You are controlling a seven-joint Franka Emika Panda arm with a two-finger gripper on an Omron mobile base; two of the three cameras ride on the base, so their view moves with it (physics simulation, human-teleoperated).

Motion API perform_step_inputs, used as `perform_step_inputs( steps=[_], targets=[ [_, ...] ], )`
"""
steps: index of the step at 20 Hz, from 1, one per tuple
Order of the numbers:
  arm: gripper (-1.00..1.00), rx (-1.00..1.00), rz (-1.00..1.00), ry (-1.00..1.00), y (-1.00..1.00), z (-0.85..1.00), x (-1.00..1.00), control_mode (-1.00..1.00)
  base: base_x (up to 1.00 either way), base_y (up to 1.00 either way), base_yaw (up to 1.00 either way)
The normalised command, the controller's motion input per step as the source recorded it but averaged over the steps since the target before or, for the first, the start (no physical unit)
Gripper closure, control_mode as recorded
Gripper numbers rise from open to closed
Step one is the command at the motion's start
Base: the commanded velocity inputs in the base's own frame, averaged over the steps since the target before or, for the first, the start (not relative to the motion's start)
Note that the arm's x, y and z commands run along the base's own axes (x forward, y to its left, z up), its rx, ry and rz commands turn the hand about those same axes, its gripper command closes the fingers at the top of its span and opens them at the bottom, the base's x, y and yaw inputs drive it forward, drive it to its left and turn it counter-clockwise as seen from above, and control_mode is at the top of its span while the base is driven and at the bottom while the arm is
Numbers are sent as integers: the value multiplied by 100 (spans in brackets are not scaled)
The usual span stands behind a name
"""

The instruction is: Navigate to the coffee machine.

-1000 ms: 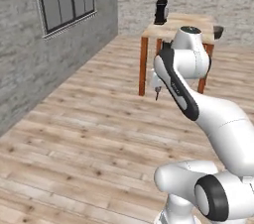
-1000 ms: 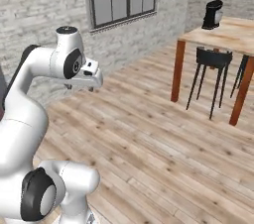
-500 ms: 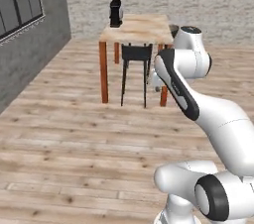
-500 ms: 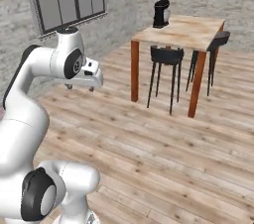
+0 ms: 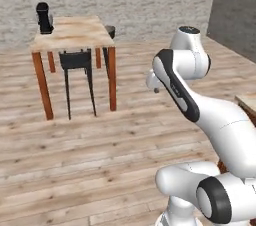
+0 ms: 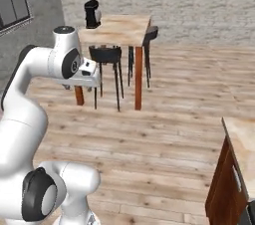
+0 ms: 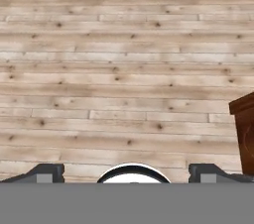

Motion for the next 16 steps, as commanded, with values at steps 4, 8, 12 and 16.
perform_step_inputs(
  steps=[4,8,12,16],
  targets=[
    [-100,0,0,0,0,0,0,100,28,0,-61],
    [-100,0,0,0,0,0,0,100,22,2,-63],
    [-100,0,0,0,0,0,0,100,7,3,-62],
    [-100,0,0,0,0,0,0,100,2,3,-62]
  ],
)
